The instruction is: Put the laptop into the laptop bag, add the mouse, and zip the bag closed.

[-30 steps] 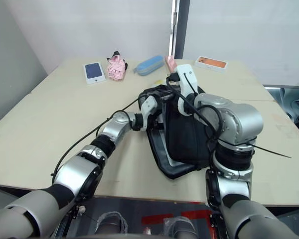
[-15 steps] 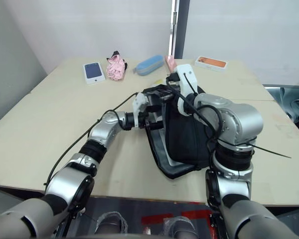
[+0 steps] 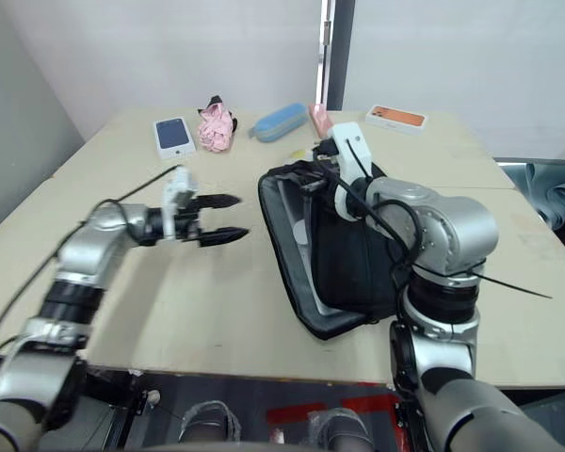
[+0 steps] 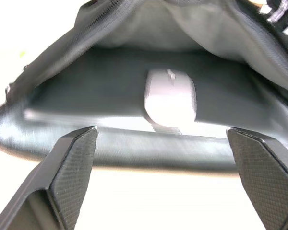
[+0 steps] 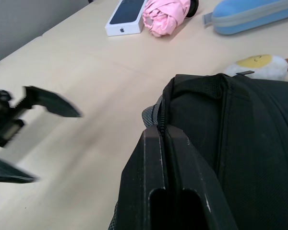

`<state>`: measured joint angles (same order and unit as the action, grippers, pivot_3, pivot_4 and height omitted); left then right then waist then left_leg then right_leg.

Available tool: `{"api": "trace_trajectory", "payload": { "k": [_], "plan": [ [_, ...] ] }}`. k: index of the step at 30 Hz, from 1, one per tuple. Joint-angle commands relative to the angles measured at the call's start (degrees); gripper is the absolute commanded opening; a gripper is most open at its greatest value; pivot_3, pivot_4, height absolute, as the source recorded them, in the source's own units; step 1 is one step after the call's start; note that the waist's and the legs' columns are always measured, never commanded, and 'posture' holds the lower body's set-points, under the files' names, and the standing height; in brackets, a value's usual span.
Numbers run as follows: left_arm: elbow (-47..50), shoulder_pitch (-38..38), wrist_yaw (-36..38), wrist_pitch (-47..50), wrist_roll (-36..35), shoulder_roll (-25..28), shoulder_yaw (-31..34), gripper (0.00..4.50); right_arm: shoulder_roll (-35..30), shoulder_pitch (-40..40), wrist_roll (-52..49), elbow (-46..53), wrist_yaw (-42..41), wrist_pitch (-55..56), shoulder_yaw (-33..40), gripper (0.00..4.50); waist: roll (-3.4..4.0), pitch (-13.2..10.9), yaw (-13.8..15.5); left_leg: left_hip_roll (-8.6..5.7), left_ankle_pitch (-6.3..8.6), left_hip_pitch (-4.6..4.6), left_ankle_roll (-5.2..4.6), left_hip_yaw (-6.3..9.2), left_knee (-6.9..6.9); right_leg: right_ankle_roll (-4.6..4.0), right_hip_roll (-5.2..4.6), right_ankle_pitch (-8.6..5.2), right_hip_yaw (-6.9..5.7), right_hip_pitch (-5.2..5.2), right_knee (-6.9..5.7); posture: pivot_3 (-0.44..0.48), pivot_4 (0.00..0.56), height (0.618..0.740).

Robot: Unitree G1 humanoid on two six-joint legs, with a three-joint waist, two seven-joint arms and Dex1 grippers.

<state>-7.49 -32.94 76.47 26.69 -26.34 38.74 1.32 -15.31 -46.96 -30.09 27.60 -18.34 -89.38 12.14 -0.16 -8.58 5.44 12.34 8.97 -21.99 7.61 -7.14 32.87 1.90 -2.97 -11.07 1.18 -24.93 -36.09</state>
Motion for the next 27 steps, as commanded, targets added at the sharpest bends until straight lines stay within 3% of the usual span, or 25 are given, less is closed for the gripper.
{"api": "trace_trajectory", "payload": {
  "k": [1, 6, 13, 19, 27],
  "plan": [
    [4.7, 2.1, 8.5, 6.6, -6.4, 8.8, 3.6, 4.47, -2.3, 1.7, -2.8, 3.2, -4.5, 5.7, -2.9, 0.0, 0.03, 0.0, 0.1, 0.01, 0.0, 0.0, 0.02, 0.01, 0.0, 0.0, 0.01, 0.0, -0.02, -0.01, -0.01, 0.0, 0.15, 0.74],
    [3.7, 4.0, 15.5, 10.0, -9.9, 18.7, 4.9, 4.47, -9.1, 6.6, -0.9, 1.2, -12.9, 19.8, -12.6, 0.0, 0.06, 0.0, 0.1, 0.0, 0.0, 0.03, 0.02, 0.0, 0.01, -0.26, -0.02, -0.17, -0.01, 0.02, -0.01, 0.0, 0.15, 0.74],
    [1.2, 7.2, 16.0, 7.0, -14.8, 29.2, 3.3, 4.47, -18.8, 7.2, 2.7, -3.7, -28.7, 39.2, -20.7, 0.0, 0.06, 0.0, -0.5, 0.03, 0.0, 0.02, 0.01, -0.01, 0.04, -0.27, 0.0, -0.18, 0.01, -0.02, -0.07, 0.0, 0.15, 0.74],
    [-2.4, 8.9, 16.0, 1.8, -16.2, 34.3, 1.6, 4.47, -24.0, 7.8, 0.3, -6.0, -46.8, 50.4, -23.8, 0.0, 0.05, 0.0, -0.7, 0.05, 0.02, -0.03, -0.03, -0.03, 0.03, -0.3, 0.02, -0.2, 0.01, -0.06, -0.05, 0.0, 0.15, 0.74],
    [-3.1, 12.1, 16.0, -2.0, -20.4, 38.9, 2.8, 4.47, -24.9, 7.7, 1.2, -10.2, -53.8, 54.2, -24.3, 0.0, 0.01, 0.0, -0.7, 0.08, 0.21, 0.0, -0.39, -0.02, 0.24, -0.35, 0.0, -0.21, 0.02, -0.04, -0.23, 0.0, 0.15, 0.74]
  ]
}}
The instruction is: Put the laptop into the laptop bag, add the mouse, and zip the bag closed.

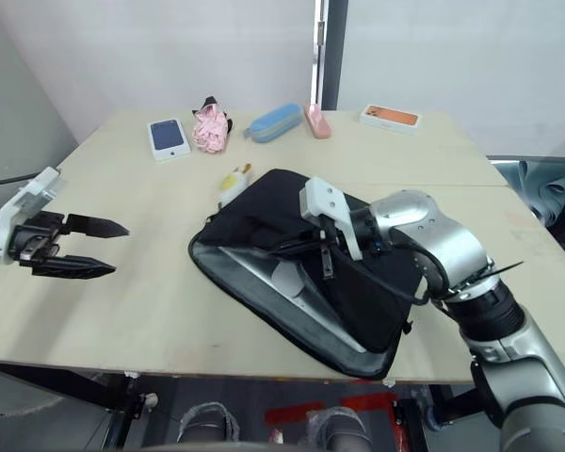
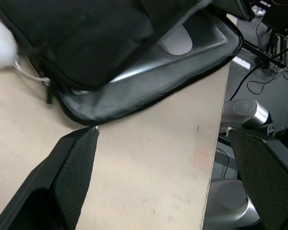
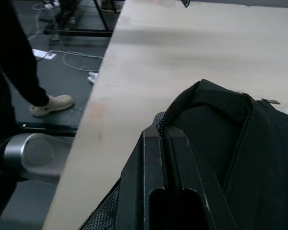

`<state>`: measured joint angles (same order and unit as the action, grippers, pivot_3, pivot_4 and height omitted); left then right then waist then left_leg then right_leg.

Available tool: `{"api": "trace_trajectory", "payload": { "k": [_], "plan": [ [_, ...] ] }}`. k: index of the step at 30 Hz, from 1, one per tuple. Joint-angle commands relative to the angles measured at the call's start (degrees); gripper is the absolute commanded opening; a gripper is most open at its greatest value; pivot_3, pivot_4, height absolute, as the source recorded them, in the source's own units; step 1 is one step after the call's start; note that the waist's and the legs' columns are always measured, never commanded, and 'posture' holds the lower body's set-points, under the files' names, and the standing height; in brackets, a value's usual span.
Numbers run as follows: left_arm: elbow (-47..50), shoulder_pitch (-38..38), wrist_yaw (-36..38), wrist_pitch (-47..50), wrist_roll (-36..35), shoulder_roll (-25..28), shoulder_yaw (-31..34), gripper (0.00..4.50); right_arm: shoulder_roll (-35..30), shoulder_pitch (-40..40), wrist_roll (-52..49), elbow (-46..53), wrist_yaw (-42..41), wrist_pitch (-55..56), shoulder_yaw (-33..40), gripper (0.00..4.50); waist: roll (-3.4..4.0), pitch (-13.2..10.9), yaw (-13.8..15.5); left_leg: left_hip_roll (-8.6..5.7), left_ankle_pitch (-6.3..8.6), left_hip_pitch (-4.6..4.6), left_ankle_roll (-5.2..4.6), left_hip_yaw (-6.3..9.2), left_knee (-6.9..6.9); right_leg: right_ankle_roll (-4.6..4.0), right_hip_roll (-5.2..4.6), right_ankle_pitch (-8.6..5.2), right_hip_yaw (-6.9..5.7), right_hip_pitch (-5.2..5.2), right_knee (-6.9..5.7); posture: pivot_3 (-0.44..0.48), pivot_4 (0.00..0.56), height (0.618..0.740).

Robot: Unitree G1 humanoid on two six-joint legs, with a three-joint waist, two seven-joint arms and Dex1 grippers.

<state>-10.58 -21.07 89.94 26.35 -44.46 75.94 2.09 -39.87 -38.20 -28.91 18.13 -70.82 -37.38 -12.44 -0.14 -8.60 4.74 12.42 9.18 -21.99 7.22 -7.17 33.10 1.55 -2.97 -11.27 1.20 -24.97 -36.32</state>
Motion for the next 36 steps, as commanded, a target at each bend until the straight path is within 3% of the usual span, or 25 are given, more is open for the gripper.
{"api": "trace_trajectory", "payload": {
  "k": [1, 5, 10, 14, 17, 23, 27, 36],
  "plan": [
    [0.3, 0.4, 2.6, -1.9, -2.6, 1.5, 2.4, 4.47, -0.3, -1.2, 0.8, -1.5, -1.4, 2.6, 0.0, 0.0, -0.01, 0.0, 0.1, 0.0, 0.0, 0.01, -0.01, 0.0, 0.03, 0.0, 0.0, 0.0, 0.0, 0.0, -0.03, 0.0, 0.15, 0.74],
    [1.4, -0.4, 2.5, -4.1, 0.2, -3.4, 3.8, 4.47, -0.9, -1.0, 0.5, -2.7, -0.9, -0.9, -0.3, 0.0, -0.01, 0.0, 0.4, -0.02, 0.0, 0.06, -0.02, 0.0, 0.14, -0.01, -0.03, 0.0, 0.03, 0.03, -0.2, 0.0, 0.15, 0.74],
    [1.7, 0.1, 2.6, -10.5, 5.0, -7.6, 3.8, 4.5, -8.5, 3.0, -6.2, 0.6, -5.4, -8.1, 4.4, 1.57, -0.09, 0.1, 1.1, -0.02, 0.01, 0.03, -0.09, 0.02, 0.33, -0.02, -0.07, -0.01, 0.01, 0.08, -0.3, 0.0, 0.15, 0.74],
    [-2.7, -2.8, 2.6, -22.2, 11.5, -11.9, 0.4, 4.5, -14.3, 7.7, -15.9, 4.7, -4.6, -15.1, 15.4, 3.05, -0.09, 0.1, 1.4, -0.04, 0.0, 0.03, -0.12, 0.01, 0.32, -0.02, -0.1, -0.01, 0.03, 0.08, -0.31, 0.0, 0.15, 0.74],
    [-8.5, -6.1, 2.6, -32.7, 15.9, -14.0, -5.8, 4.5, -15.9, 11.7, -22.7, 8.0, 0.8, -20.0, 26.2, 3.96, -0.12, 0.1, 1.4, -0.02, -0.01, 0.05, -0.14, 0.0, 0.35, -0.02, -0.07, -0.01, 0.04, 0.1, -0.33, 0.0, 0.15, 0.74],
    [-24.9, -18.3, 2.6, -43.4, 20.4, -22.7, -15.9, 4.5, -17.0, 27.9, -31.0, 19.2, 9.2, -26.5, 45.6, 3.96, -0.16, 0.2, 2.7, -0.02, -0.01, 0.07, -0.18, -0.06, 0.49, -0.02, -0.09, -0.01, 0.11, 0.08, -0.48, 0.0, 0.15, 0.74],
    [-39.0, -28.4, 2.6, -47.8, 24.1, -31.9, -16.5, 4.5, -14.9, 40.5, -35.9, 25.8, 13.5, -27.8, 58.3, 3.96, -0.2, 0.2, 4.4, -0.01, 0.0, 0.02, -0.25, -0.08, 0.7, -0.01, -0.15, -0.02, 0.09, 0.09, -0.53, 0.0, 0.15, 0.74],
    [-51.9, -35.2, 2.6, -52.5, 29.4, -42.0, -19.4, 4.5, -13.9, 51.9, -46.2, 31.1, 24.1, -25.0, 67.2, 3.96, -0.25, 0.2, 3.7, -0.13, 0.01, 0.06, -0.35, -0.18, 0.84, 0.08, -0.28, -0.01, 0.25, 0.14, -0.67, 0.0, 0.15, 0.74]
  ]
}}
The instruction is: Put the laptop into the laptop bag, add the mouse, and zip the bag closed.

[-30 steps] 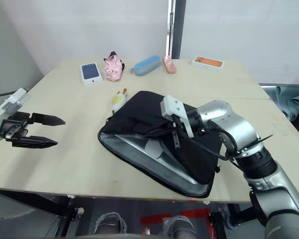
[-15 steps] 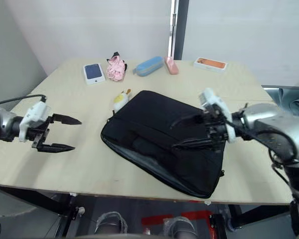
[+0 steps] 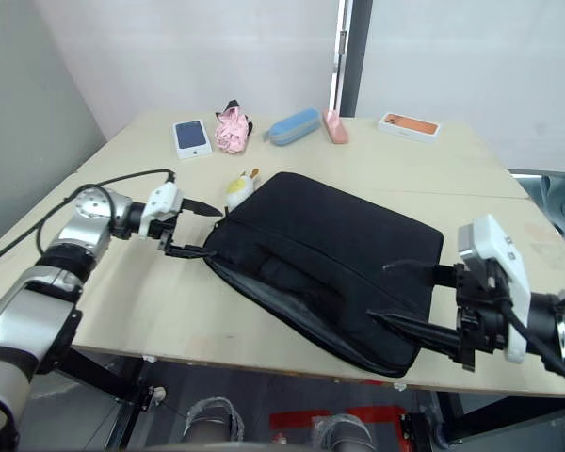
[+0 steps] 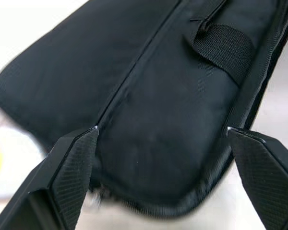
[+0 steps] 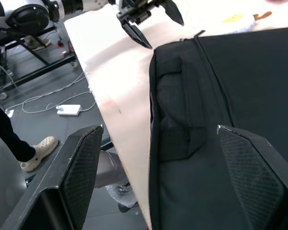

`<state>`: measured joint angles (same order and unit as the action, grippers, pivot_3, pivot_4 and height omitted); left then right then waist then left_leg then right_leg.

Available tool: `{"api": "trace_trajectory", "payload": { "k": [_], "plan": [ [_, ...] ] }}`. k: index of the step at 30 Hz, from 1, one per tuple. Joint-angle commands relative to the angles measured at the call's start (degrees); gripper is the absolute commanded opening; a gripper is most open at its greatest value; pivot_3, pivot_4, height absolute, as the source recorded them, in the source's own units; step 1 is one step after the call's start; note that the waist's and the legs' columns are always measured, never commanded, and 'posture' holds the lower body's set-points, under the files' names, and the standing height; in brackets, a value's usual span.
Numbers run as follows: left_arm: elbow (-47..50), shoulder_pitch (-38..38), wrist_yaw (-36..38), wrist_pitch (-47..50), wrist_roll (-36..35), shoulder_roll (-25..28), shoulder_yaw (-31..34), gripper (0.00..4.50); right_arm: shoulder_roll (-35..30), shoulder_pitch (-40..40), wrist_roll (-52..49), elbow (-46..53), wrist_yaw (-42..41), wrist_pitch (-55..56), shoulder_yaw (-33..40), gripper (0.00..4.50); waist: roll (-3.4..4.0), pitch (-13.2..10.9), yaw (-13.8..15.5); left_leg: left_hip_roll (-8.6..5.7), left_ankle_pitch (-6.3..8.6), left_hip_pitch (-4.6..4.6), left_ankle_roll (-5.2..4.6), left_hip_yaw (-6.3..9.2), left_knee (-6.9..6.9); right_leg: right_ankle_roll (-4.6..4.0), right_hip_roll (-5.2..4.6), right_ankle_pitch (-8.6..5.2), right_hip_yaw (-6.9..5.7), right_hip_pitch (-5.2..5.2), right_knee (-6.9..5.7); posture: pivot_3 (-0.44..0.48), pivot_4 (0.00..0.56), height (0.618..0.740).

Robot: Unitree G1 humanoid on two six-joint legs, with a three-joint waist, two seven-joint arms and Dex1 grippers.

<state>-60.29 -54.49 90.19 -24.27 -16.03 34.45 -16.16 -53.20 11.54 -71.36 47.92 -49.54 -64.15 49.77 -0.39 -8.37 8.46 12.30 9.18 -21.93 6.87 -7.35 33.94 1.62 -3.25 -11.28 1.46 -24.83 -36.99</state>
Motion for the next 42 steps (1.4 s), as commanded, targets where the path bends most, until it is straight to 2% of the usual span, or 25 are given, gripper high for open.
{"api": "trace_trajectory", "payload": {
  "k": [1, 5, 10, 14, 17, 23, 25, 27, 28, 32, 37, 42],
  "plan": [
    [-1.9, -1.7, 2.3, -1.8, 0.4, -0.5, -2.3, 4.5, -0.8, 3.2, -4.7, 1.4, 3.6, 2.0, 6.1, 3.96, -0.01, 0.0, 0.1, -0.01, 0.0, -0.03, 0.0, 0.0, 0.0, 0.02, -0.01, -0.01, -0.01, -0.01, 0.01, 0.0, 0.15, 0.74],
    [-0.9, -1.9, 2.3, -2.0, -1.3, 0.5, -5.7, 4.5, -1.7, 6.5, -7.6, 1.7, 5.9, 3.4, 8.4, 3.96, -0.01, 0.0, 0.2, -0.03, 0.01, -0.06, 0.0, 0.06, -0.07, 0.07, -0.04, -0.04, -0.08, -0.03, 0.1, 0.0, 0.15, 0.74],
    [-4.2, -3.5, 2.3, -3.9, 0.2, -0.8, -5.4, 4.5, -2.3, 9.5, -10.7, 2.7, 9.0, 5.9, 8.6, 3.96, -0.02, 0.0, 0.3, -0.05, 0.01, -0.05, 0.0, 0.1, -0.09, 0.09, -0.06, -0.05, -0.12, -0.01, 0.12, 0.0, 0.15, 0.74],
    [-7.5, -4.9, 2.3, -6.5, 2.8, -3.1, -2.6, 4.5, -2.3, 12.2, -11.6, 4.5, 10.8, 7.6, 8.1, 3.96, -0.03, 0.0, 0.4, -0.09, 0.01, -0.07, -0.01, 0.11, -0.09, 0.15, -0.1, -0.08, -0.13, 0.02, 0.17, 0.0, 0.15, 0.74],
    [-9.0, -5.6, 2.3, -7.0, 4.4, -3.9, -1.2, 3.69, -1.3, 15.5, -9.5, 6.8, 11.0, 8.8, 7.7, 4.0, -0.05, 0.0, 0.5, -0.1, 0.01, -0.12, -0.02, 0.17, -0.11, 0.16, -0.11, -0.07, -0.2, 0.01, 0.24, 0.0, 0.15, 0.74],
    [-9.7, -5.8, 2.3, -7.2, 6.2, -2.8, -0.9, 1.57, -0.2, 24.1, -6.1, 11.7, 10.3, 10.8, 9.1, 4.0, -0.05, 0.0, 0.4, -0.11, 0.02, -0.14, -0.02, 0.18, -0.27, 0.19, -0.11, -0.09, -0.24, 0.02, 0.42, 0.0, 0.15, 0.74],
    [-9.7, -6.1, 2.3, -7.0, 6.1, -2.7, -0.3, 0.83, -2.5, 26.7, -2.5, 12.1, 10.7, 12.9, 5.3, 4.0, -0.05, 0.0, 0.4, -0.11, 0.01, -0.11, -0.02, 0.18, -0.29, 0.21, -0.11, -0.1, -0.24, 0.05, 0.43, 0.0, 0.15, 0.74],
    [-9.4, -6.3, 2.3, -7.1, 5.8, -2.9, 0.8, 0.11, -4.9, 27.9, 2.1, 12.1, 13.8, 16.6, -1.6, 4.0, -0.07, 0.0, 0.2, -0.11, 0.01, -0.08, -0.02, 0.18, -0.28, 0.25, -0.12, -0.12, -0.22, 0.08, 0.43, 0.0, 0.15, 0.74],
    [-8.8, -6.3, 2.3, -6.2, 5.1, -3.1, 1.0, 0.02, -6.1, 28.6, 6.9, 12.1, 15.6, 19.2, -5.8, 4.0, -0.07, 0.0, 0.1, -0.11, 0.01, -0.08, -0.01, 0.19, -0.28, 0.26, -0.12, -0.12, -0.23, 0.11, 0.43, 0.0, 0.15, 0.74],
    [-5.1, -5.4, 2.3, -3.0, 1.9, -2.3, -0.6, 0.02, -8.4, 31.9, 22.6, 12.1, 20.9, 24.9, -18.7, 4.0, -0.06, 0.0, 0.2, -0.12, 0.0, -0.1, 0.01, 0.23, -0.31, 0.32, -0.13, -0.15, -0.26, 0.08, 0.42, 0.0, 0.15, 0.74],
    [0.0, -4.0, 2.3, 0.1, -2.2, -0.4, -3.1, 0.02, -8.1, 30.9, 40.0, 10.7, 24.8, 25.9, -31.5, 4.0, -0.07, 0.0, 0.1, -0.16, -0.01, -0.13, 0.09, 0.22, -0.49, 0.34, -0.13, -0.16, -0.27, 0.03, 0.54, 0.0, 0.15, 0.74],
    [4.4, -2.4, 2.3, 2.1, -5.3, 2.1, -5.8, 0.02, -4.4, 24.9, 47.0, 6.6, 25.4, 27.1, -39.6, 4.0, -0.08, 0.0, -0.4, -0.17, -0.05, -0.07, 0.16, 0.16, -0.57, 0.35, -0.13, -0.17, -0.21, 0.06, 0.56, 0.0, 0.15, 0.74]
  ]
}}
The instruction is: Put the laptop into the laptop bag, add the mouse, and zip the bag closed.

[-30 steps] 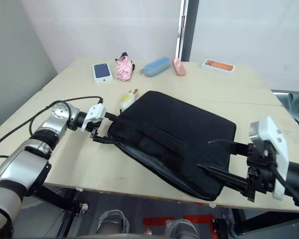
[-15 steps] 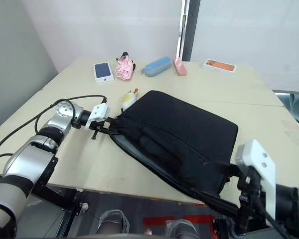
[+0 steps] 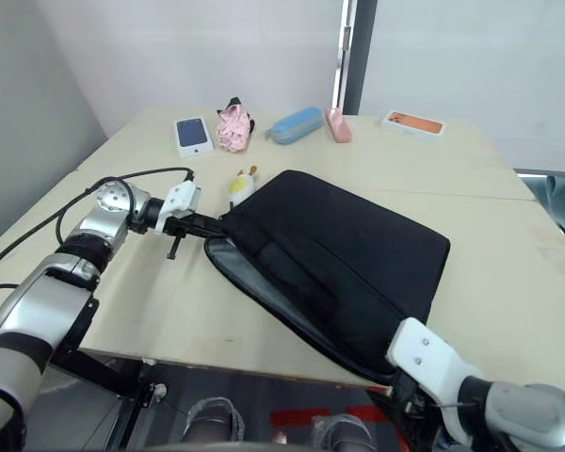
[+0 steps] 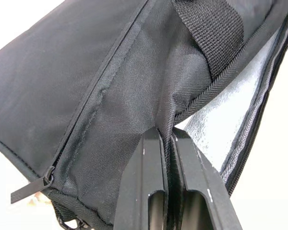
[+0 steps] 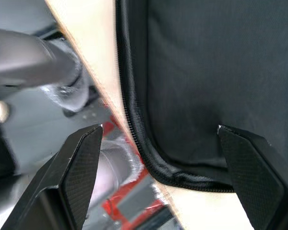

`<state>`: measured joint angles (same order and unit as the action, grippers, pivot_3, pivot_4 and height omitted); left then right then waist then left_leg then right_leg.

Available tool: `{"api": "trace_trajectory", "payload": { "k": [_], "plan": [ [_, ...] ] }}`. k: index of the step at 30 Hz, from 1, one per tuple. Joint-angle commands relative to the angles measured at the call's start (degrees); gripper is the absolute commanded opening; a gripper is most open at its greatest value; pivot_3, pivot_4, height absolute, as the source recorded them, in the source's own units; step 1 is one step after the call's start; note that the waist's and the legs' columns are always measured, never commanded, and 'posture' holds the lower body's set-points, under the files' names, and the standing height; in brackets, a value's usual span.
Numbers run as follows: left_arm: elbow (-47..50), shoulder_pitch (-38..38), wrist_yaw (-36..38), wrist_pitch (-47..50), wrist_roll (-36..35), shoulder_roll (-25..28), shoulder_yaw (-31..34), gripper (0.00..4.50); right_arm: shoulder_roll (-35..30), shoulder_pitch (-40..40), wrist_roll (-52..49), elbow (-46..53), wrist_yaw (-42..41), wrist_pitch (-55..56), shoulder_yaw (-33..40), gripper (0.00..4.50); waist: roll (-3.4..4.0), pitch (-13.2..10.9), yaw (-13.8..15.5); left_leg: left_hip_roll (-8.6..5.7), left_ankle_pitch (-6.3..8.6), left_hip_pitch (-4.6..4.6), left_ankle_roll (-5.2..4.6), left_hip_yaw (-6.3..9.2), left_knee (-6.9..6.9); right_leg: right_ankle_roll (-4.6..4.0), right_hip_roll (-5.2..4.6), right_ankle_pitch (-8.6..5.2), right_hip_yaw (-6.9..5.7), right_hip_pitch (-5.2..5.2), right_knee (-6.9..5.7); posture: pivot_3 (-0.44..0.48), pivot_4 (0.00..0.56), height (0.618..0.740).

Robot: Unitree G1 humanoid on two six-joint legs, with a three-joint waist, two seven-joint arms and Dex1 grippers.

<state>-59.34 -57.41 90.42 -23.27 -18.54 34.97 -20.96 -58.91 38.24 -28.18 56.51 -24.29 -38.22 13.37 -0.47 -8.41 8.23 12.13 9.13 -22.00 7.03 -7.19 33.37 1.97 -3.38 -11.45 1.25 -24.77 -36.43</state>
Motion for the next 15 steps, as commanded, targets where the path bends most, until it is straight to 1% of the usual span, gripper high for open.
{"api": "trace_trajectory", "payload": {
  "k": [1, 4, 8, 9, 10, 13, 14, 15],
  "plan": [
    [4.1, 0.8, 2.1, 1.6, -3.4, 2.0, -1.3, 0.02, 1.4, -2.3, 5.3, -2.8, -0.3, 1.4, -4.3, 4.0, 0.0, 0.0, -0.4, 0.0, 0.01, 0.0, -0.01, -0.01, 0.0, 0.0, 0.0, 0.0, 0.02, 0.01, -0.01, 0.0, 0.15, 0.74],
    [6.7, 2.4, 2.1, 2.8, -4.8, 3.7, -2.1, 0.0, 1.1, -4.0, 10.3, -7.0, -1.8, 3.0, -6.6, 3.19, -0.02, 0.0, -0.7, 0.0, 0.01, 0.06, -0.02, -0.03, 0.02, 0.0, 0.0, 0.0, 0.04, 0.05, -0.08, 0.0, 0.15, 0.74],
    [11.8, 6.0, 2.1, 4.1, -6.0, 7.2, -3.8, 0.0, 1.2, -5.5, 11.6, -9.7, -5.8, 4.9, -5.5, 1.75, -0.03, 0.1, -1.4, 0.02, 0.05, 0.11, -0.09, -0.03, 0.03, -0.02, 0.0, 0.01, 0.03, 0.11, -0.08, 0.0, 0.15, 0.74],
    [12.9, 6.6, 2.1, 4.3, -6.2, 7.9, -4.0, 0.0, 1.2, -5.7, 12.0, -10.2, -6.6, 5.4, -5.3, 1.48, -0.03, 0.1, -1.6, 0.02, 0.05, 0.12, -0.09, -0.03, 0.03, -0.02, 0.0, 0.01, 0.03, 0.11, -0.08, 0.0, 0.15, 0.74],
    [14.2, 7.5, 2.1, 4.8, -6.4, 8.7, -4.1, 0.0, 0.9, -6.1, 12.2, -11.1, -7.8, 5.7, -5.2, 1.1, -0.03, 0.1, -1.8, 0.03, 0.06, 0.11, -0.09, -0.03, 0.02, -0.02, 0.01, 0.01, 0.03, 0.11, -0.07, 0.0, 0.15, 0.74],
    [18.6, 10.9, 2.1, 7.3, -7.3, 10.9, -2.4, 0.0, -0.5, -9.2, 12.4, -14.6, -12.3, 7.7, -4.8, 0.12, -0.05, 0.1, -2.4, 0.03, 0.06, 0.12, -0.1, -0.02, 0.02, -0.03, 0.01, 0.01, 0.02, 0.12, -0.08, 0.0, 0.15, 0.74],
    [20.0, 12.1, 2.1, 8.3, -7.4, 11.5, -1.6, 0.0, -1.2, -10.7, 12.8, -16.1, -13.7, 8.5, -4.8, 0.02, -0.04, 0.1, -2.6, 0.04, 0.06, 0.15, -0.1, -0.04, 0.03, -0.04, 0.01, 0.01, 0.03, 0.14, -0.08, 0.0, 0.15, 0.74],
    [21.3, 13.1, 2.1, 9.1, -7.4, 12.2, -0.9, 0.0, -2.0, -12.4, 13.5, -17.6, -14.9, 9.4, -5.0, 0.02, -0.03, 0.1, -2.9, 0.04, 0.06, 0.17, -0.11, -0.06, 0.04, -0.04, 0.01, 0.02, 0.04, 0.15, -0.09, 0.0, 0.15, 0.74]
  ]
}}
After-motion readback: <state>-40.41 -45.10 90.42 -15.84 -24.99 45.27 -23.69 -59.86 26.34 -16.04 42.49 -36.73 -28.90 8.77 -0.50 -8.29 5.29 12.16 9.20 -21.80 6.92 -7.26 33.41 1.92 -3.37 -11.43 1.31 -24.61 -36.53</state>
